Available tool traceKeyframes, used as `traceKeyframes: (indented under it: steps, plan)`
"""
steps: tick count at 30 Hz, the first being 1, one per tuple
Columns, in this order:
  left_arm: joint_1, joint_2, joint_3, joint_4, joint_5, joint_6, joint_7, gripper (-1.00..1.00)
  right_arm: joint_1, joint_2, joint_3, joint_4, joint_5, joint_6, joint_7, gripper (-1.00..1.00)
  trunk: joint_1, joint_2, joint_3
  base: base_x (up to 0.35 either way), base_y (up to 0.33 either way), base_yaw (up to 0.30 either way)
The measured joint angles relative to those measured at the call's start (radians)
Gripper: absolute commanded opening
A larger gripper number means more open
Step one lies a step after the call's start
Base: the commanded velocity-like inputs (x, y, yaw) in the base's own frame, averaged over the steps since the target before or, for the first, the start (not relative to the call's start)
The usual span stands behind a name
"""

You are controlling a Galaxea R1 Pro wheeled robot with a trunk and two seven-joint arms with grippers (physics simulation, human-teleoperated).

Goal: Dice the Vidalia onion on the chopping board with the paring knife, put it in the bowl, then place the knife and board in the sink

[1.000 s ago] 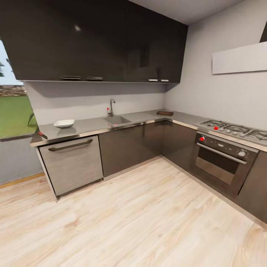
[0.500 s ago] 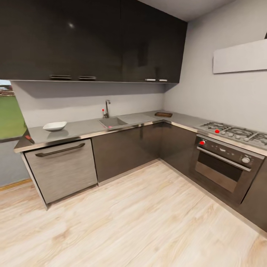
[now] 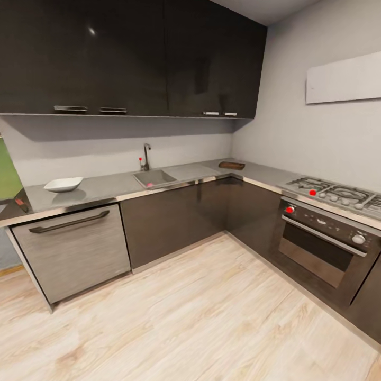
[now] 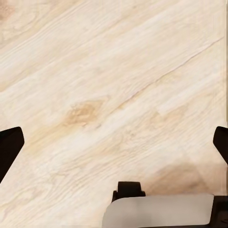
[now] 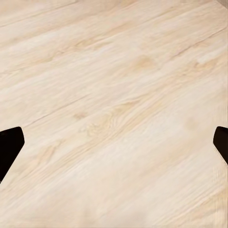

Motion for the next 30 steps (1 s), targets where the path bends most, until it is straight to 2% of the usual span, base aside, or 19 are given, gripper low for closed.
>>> traceKeyframes:
  steps: [30]
  plan:
    - [0.0, -0.002, 0.0, 0.0, 0.0, 0.001, 0.0, 1.0, 0.0, 0.003, -0.001, 0.0, 0.0, 0.0, 0.0, 1.0, 0.0, 0.0, 0.0, 0.285, -0.145, 0.0]
